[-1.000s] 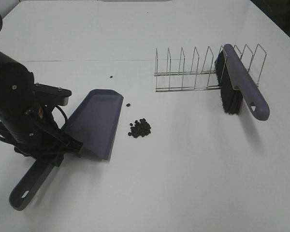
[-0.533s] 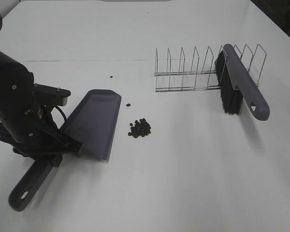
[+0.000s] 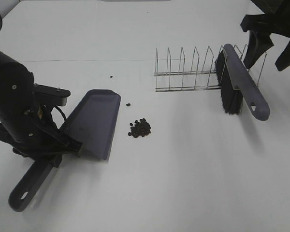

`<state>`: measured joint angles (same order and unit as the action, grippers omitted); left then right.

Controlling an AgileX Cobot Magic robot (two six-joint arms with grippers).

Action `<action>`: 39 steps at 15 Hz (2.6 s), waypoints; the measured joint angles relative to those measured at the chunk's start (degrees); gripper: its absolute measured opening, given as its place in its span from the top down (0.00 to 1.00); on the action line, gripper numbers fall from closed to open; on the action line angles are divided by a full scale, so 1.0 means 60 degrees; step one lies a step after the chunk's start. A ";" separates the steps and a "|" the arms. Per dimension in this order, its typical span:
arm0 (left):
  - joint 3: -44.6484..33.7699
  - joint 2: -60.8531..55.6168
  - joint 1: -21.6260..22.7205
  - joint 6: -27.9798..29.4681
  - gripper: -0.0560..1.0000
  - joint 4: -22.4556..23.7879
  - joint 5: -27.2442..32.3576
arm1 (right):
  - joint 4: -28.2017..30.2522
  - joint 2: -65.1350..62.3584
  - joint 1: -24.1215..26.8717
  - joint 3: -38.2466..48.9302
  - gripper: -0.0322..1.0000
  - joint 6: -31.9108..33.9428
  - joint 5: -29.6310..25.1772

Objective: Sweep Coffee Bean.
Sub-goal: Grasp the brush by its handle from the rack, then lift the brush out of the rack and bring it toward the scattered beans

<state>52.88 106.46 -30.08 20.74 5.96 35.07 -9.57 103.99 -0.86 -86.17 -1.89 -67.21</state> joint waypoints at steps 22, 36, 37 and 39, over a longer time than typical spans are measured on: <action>0.0000 0.0000 0.0000 0.0210 0.65 -0.0010 0.0010 | 0.0659 0.5443 0.0000 -0.4249 0.49 0.0525 -0.0439; 0.0000 0.0000 0.0000 0.1136 0.65 0.0306 0.0019 | 0.1394 0.1280 -0.0793 -0.0124 0.70 0.1623 -0.0439; 0.0000 0.0000 0.0000 0.1280 0.65 0.0382 0.0010 | 0.1719 0.1041 -0.0993 0.0220 0.70 0.1824 -0.0392; 0.0000 0.0019 0.0000 0.1394 0.65 0.0563 0.0010 | 0.2397 0.0458 -0.2005 0.1098 0.70 0.2292 -0.0220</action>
<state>52.88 106.57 -30.08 29.11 9.34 35.12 4.81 106.74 -12.89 -79.58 11.86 -68.53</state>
